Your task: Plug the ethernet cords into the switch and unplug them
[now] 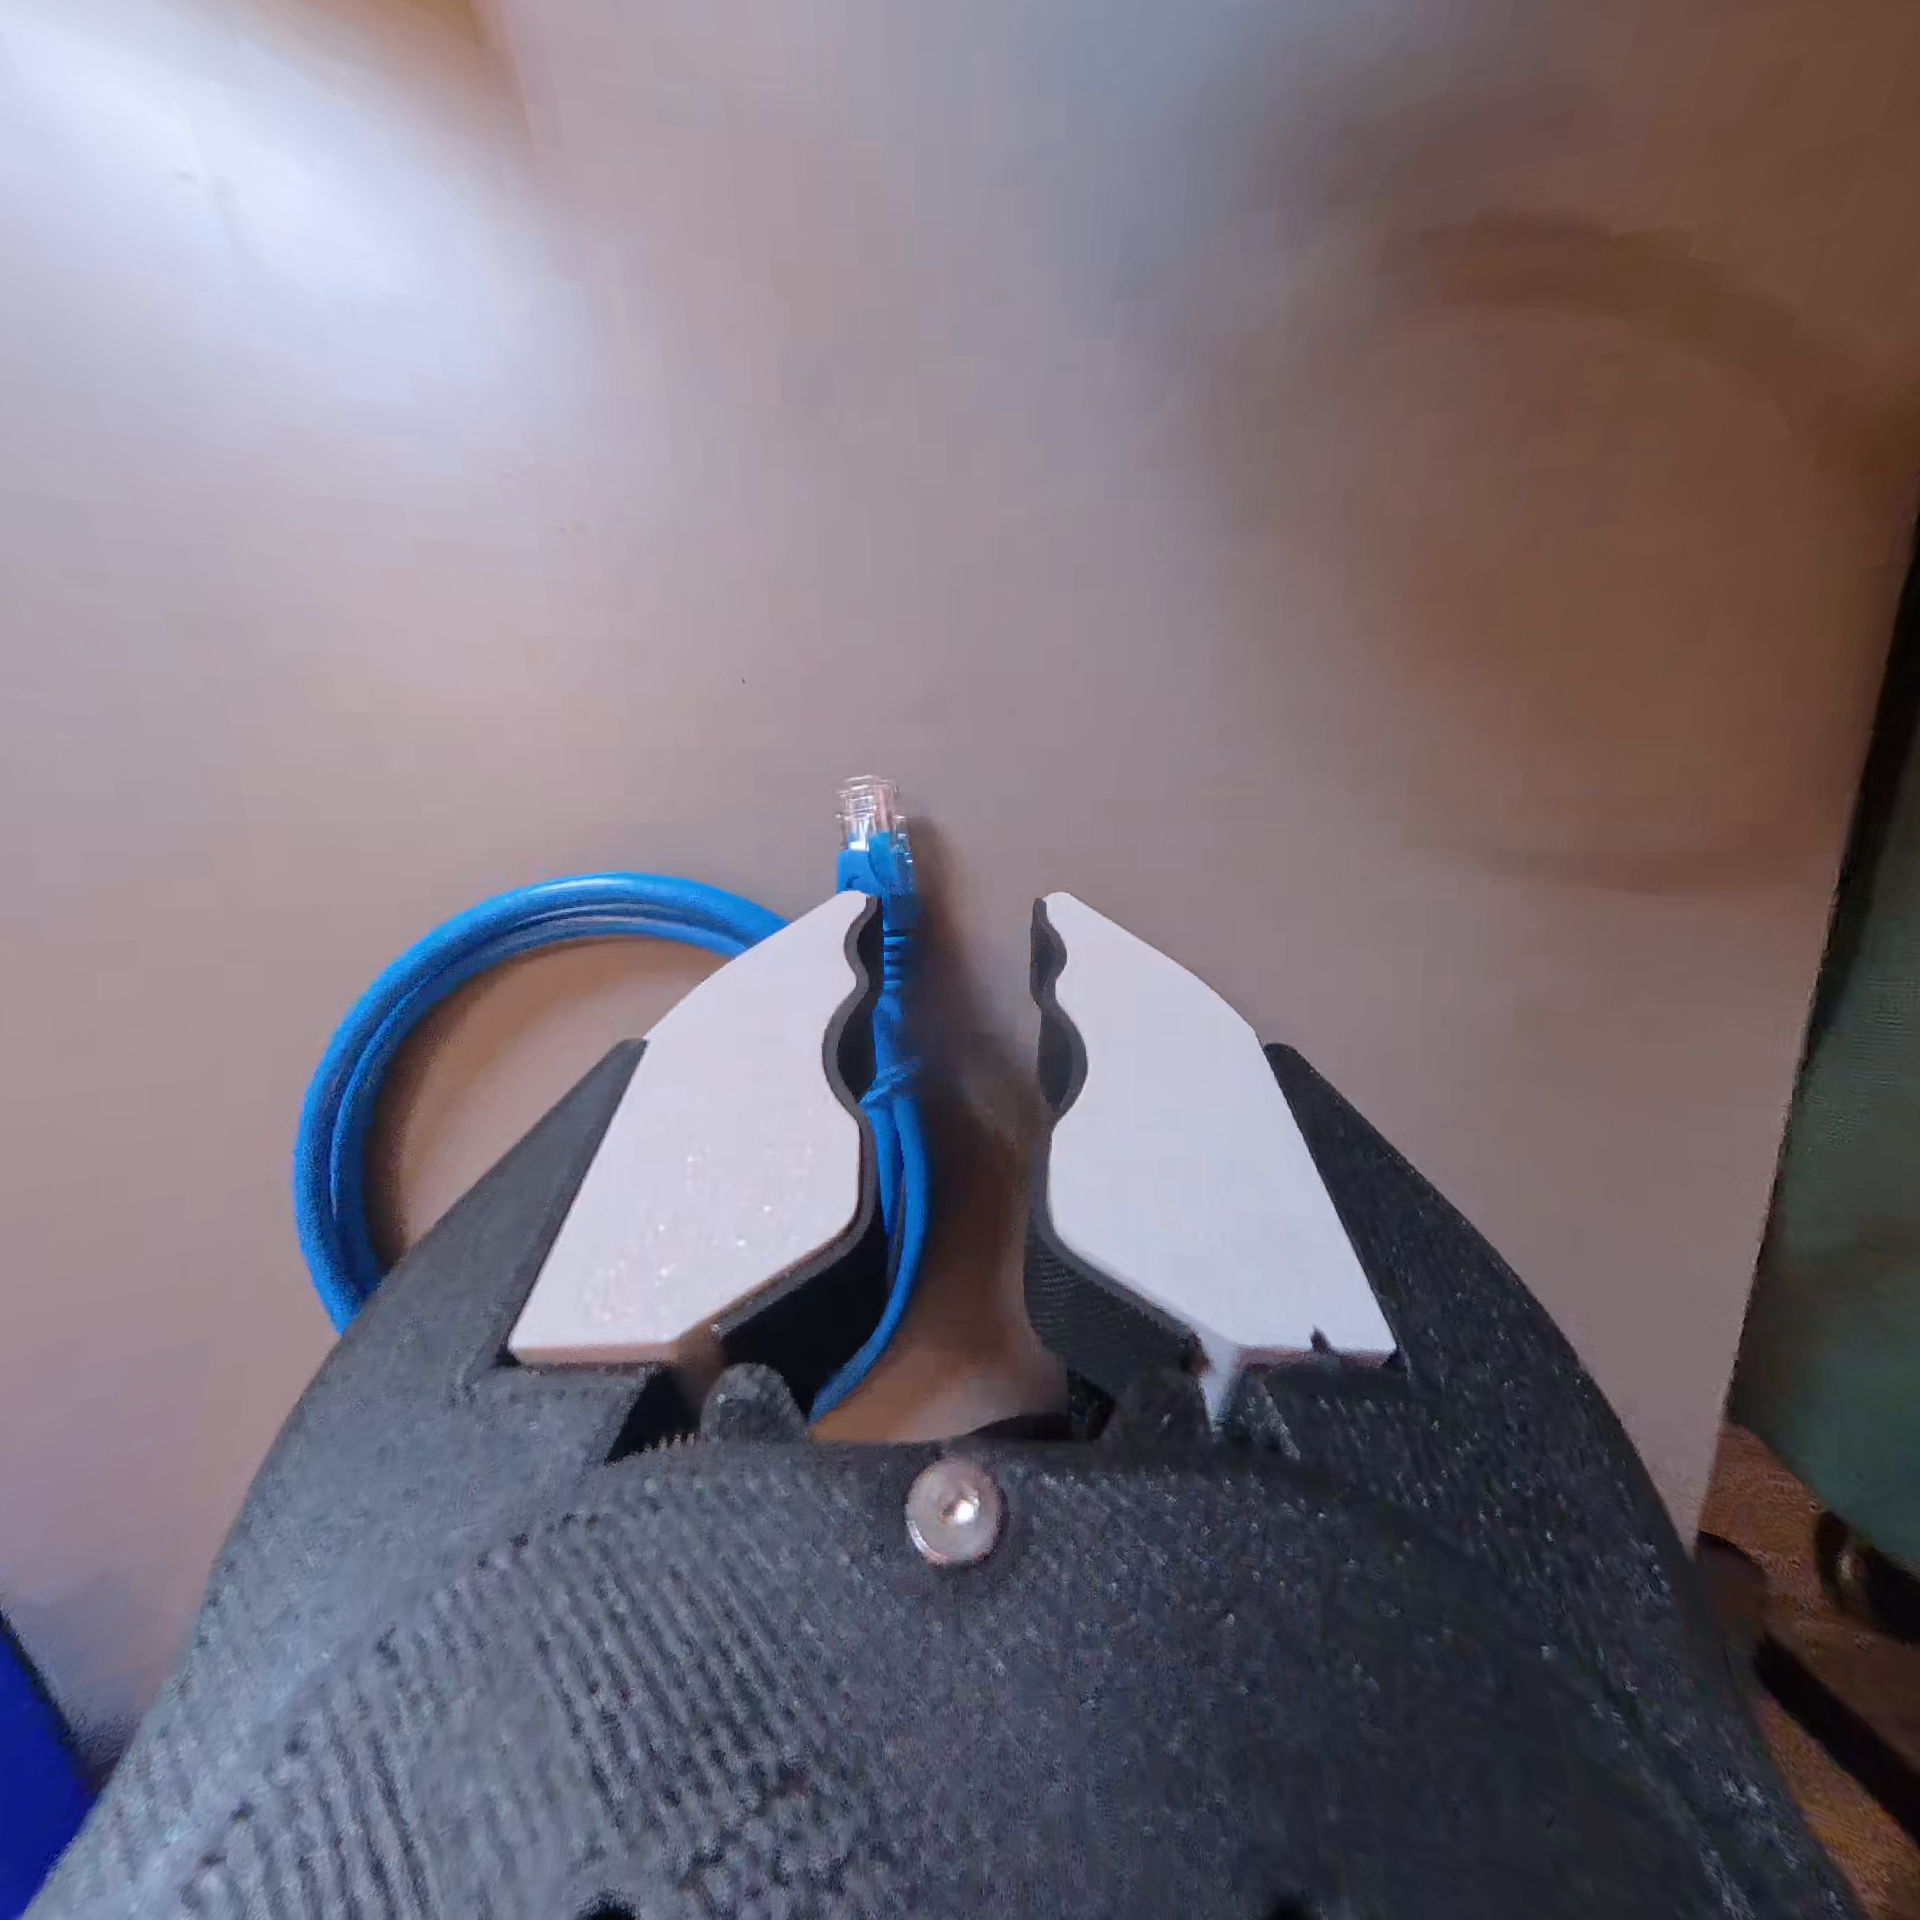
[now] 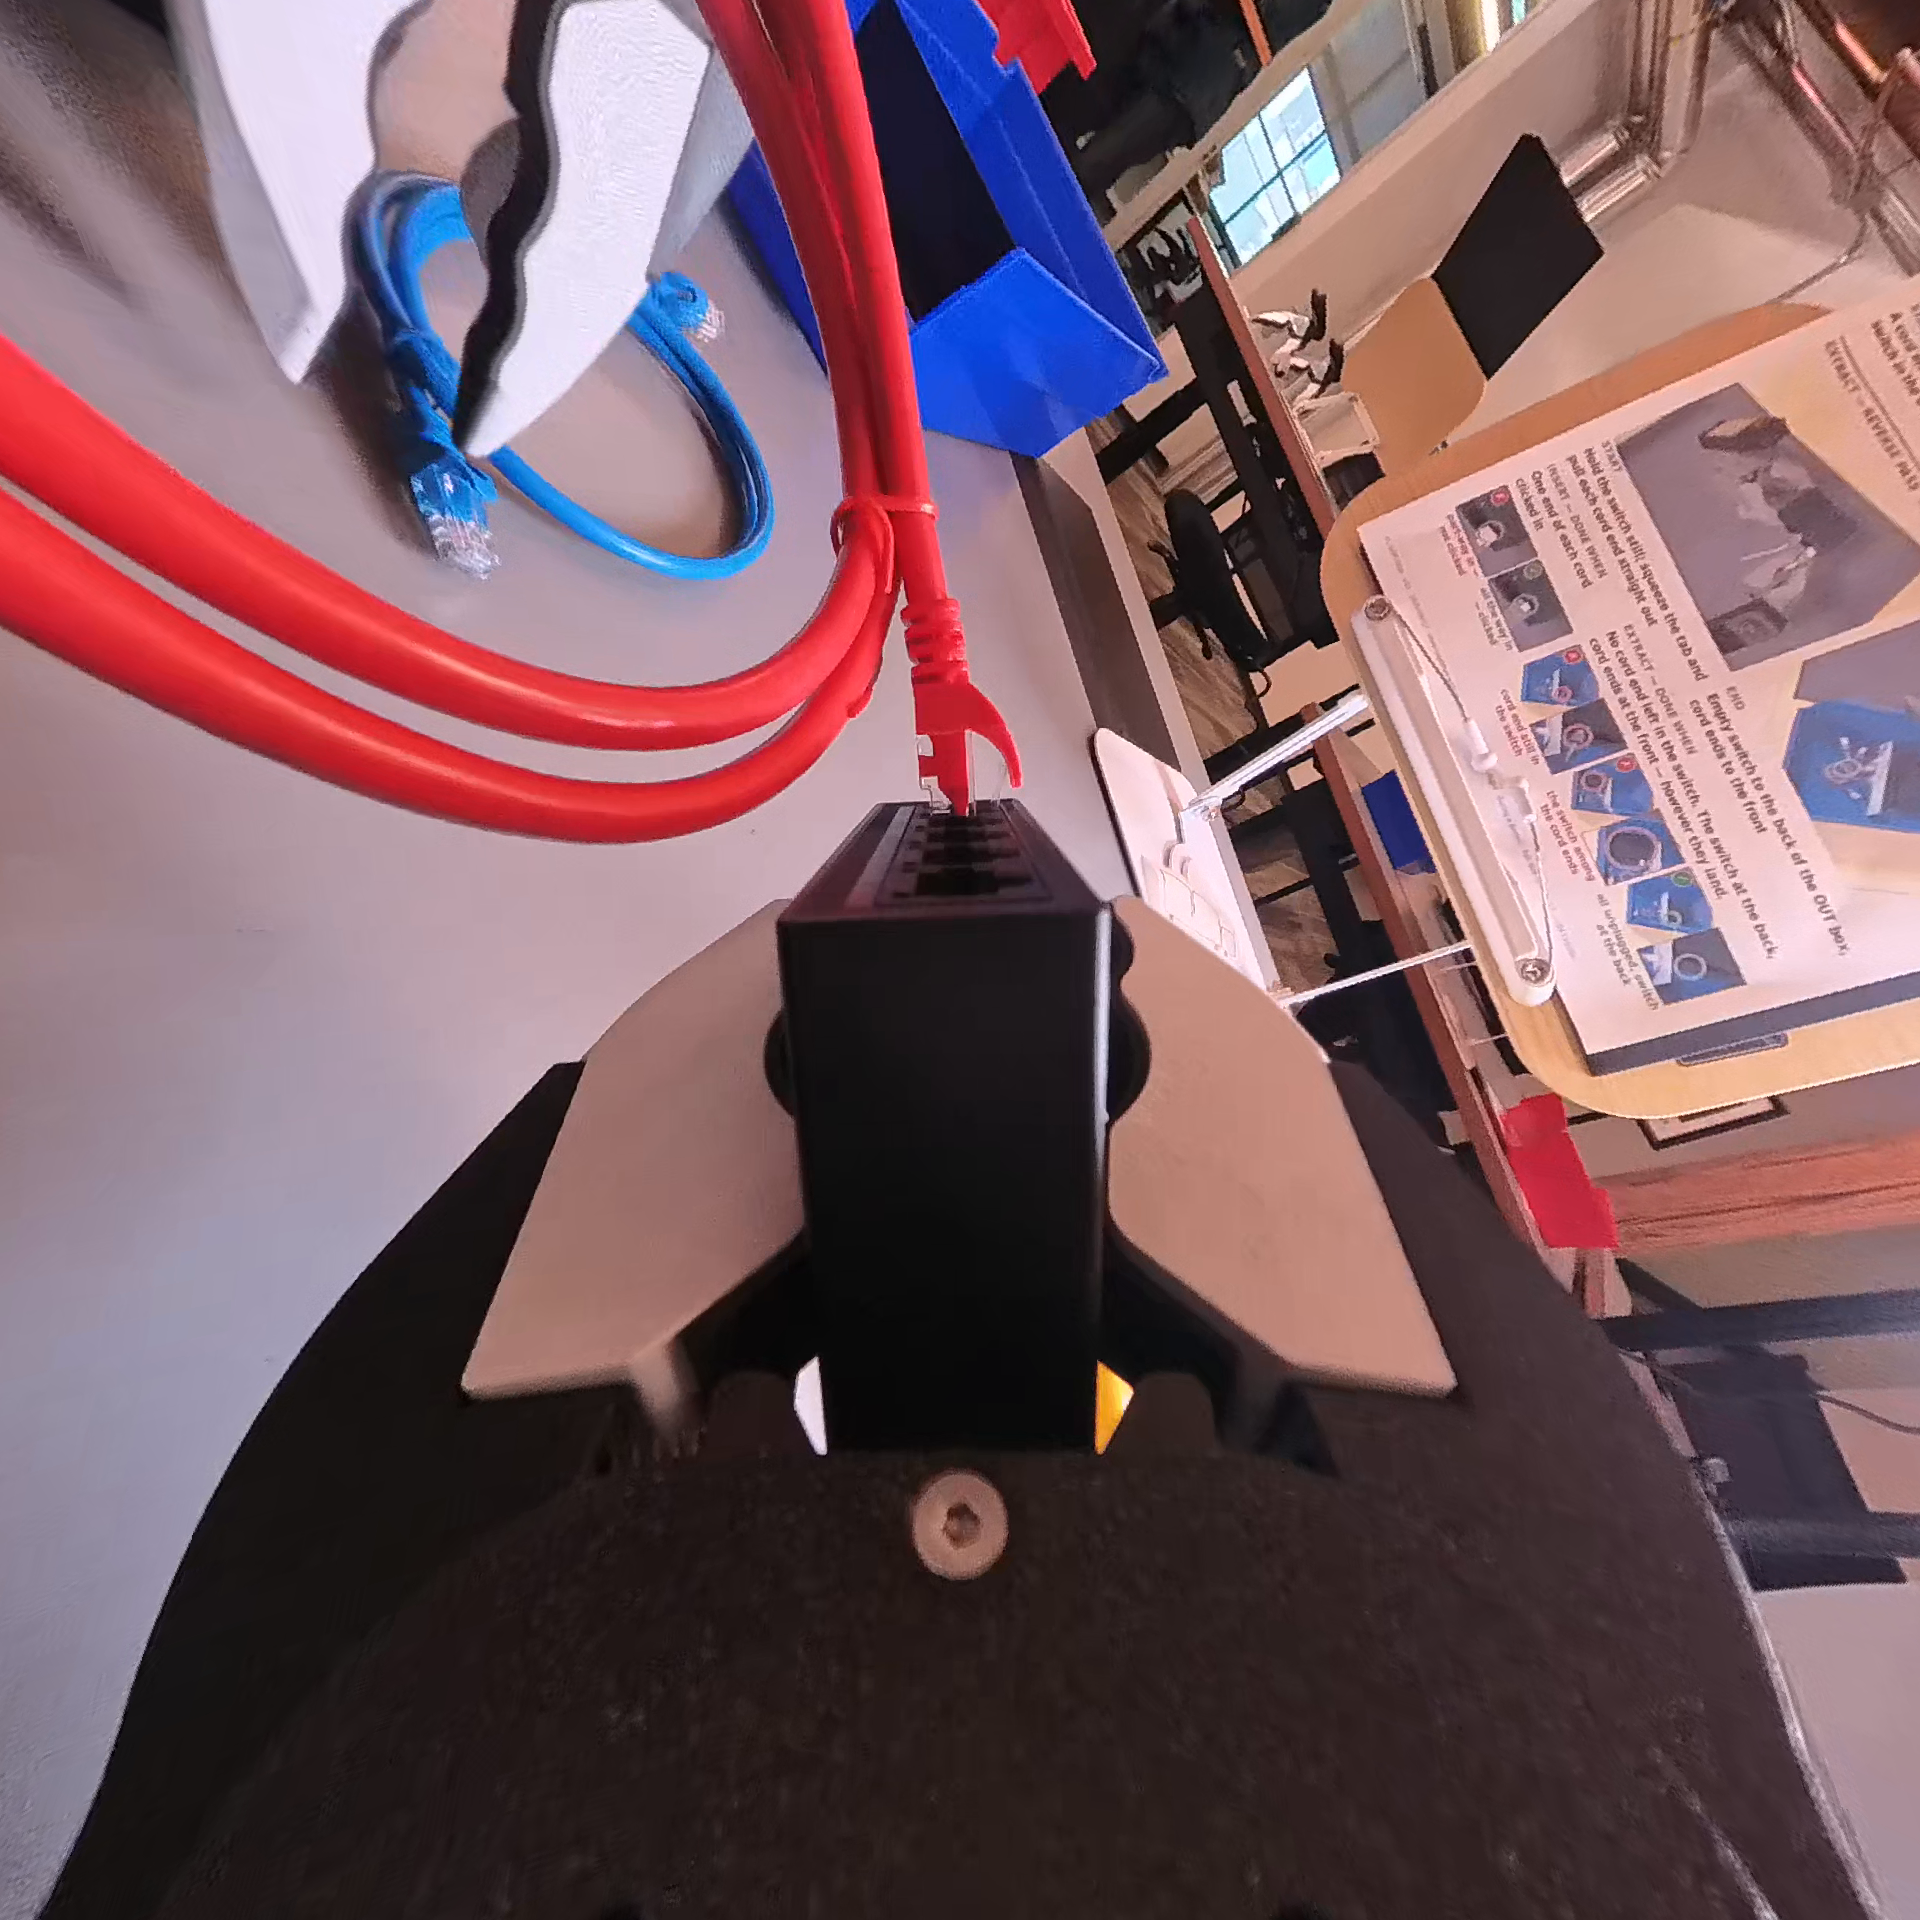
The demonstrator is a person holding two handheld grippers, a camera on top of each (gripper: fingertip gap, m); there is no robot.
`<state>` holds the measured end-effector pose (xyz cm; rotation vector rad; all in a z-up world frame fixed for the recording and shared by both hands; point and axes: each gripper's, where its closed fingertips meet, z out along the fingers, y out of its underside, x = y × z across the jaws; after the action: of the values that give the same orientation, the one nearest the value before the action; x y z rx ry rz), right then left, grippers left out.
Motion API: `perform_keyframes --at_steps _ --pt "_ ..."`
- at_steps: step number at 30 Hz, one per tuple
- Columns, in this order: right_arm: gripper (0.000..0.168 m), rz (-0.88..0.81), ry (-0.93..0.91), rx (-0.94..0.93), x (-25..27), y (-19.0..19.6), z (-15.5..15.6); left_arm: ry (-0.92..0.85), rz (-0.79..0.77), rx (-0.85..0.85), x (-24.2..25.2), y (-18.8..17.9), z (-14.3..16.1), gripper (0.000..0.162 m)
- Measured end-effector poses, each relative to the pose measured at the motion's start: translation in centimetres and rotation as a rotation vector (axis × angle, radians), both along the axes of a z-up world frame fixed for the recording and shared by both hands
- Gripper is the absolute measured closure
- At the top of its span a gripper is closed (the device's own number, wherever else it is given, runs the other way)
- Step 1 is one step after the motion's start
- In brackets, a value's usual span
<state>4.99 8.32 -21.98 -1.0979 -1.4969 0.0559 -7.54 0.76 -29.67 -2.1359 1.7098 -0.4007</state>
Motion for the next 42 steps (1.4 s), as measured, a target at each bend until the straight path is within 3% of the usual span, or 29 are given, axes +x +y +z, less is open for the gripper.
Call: perform_keyframes --at_steps 1,8,13,19,24,31,35,37,42 --pt "0.116 0.000 -0.003 -0.002 0.0 0.0 -0.1 0.026 -0.005 0.016 -0.1 0.2 -0.5 0.135" --pt "0.116 0.000 -0.016 -0.008 -0.1 -0.4 -0.3 0.057 0.036 -0.013 -0.3 1.9 -0.7 0.130" --pt "0.116 0.006 -0.012 -0.028 -0.1 -0.2 -0.5 0.030 0.100 -0.039 -0.3 2.9 -0.9 0.139" --pt "0.116 0.008 -0.006 -0.034 0.0 -0.3 -0.4 0.099 0.125 0.043 -1.0 3.4 -1.5 0.133" --pt "0.116 0.009 -0.013 -0.040 0.0 -0.3 -0.6 0.021 0.175 -0.054 -1.2 3.4 -1.6 0.139" --pt "0.116 0.005 -0.011 -0.046 0.0 -0.3 -0.7 -0.204 0.174 -0.038 -1.5 3.7 -1.5 0.148" --pt "0.116 -0.019 -0.036 0.007 -0.1 0.1 -0.8 -0.171 0.185 -0.002 -1.5 3.6 -1.3 0.149" --pt "0.116 -0.022 -0.051 0.049 -0.3 0.0 -0.8 -0.207 0.184 -0.037 -1.2 3.4 0.1 0.149" --pt "0.116 -0.032 -0.128 0.164 -1.1 -0.3 -1.2 -0.366 0.176 -0.033 -0.5 3.8 9.3 0.149"
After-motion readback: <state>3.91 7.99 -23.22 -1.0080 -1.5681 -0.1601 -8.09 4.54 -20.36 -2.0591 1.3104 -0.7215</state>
